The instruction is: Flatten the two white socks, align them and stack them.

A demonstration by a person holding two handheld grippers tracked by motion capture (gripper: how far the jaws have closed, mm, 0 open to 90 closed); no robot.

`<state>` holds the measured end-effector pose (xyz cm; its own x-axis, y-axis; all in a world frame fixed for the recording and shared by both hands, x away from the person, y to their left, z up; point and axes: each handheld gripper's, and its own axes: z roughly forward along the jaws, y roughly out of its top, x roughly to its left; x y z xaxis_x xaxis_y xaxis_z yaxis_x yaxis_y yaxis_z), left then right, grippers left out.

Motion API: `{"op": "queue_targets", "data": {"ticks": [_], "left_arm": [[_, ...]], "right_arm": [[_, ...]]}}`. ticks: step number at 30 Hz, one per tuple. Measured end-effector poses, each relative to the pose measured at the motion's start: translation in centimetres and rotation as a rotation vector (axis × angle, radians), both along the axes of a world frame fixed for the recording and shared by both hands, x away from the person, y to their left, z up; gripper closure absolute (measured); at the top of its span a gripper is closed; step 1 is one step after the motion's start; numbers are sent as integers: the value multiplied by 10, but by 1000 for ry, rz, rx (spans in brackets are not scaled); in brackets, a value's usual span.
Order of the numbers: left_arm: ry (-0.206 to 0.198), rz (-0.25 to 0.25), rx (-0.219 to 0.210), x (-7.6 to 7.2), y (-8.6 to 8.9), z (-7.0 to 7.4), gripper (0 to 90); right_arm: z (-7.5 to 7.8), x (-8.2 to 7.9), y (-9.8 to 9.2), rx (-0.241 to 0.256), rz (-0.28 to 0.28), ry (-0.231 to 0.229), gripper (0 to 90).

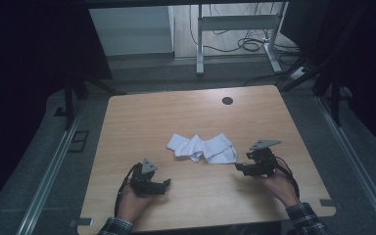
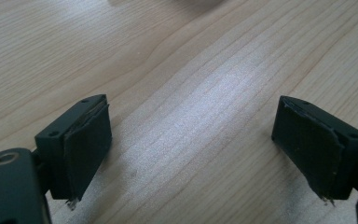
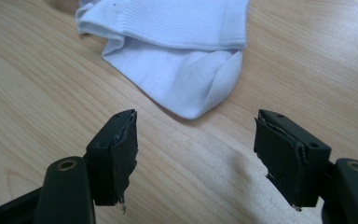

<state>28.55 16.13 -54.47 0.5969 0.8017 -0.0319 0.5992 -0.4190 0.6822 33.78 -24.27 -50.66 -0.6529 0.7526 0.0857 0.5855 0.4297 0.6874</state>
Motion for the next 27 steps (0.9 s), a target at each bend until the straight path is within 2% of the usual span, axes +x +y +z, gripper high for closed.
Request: {"op": "queue_targets", "data": {"ticks": [13, 21, 27], "left_arm": [[0, 1, -1, 0, 0, 0, 119], [0, 0, 0, 0, 0, 0, 119], [0, 0, 0, 0, 0, 0, 119]], "right_arm": [[12, 17, 12, -7, -2, -21, 389], [13, 34, 20, -12, -5, -20, 504], [14, 48, 29, -35, -20, -27, 583]]}}
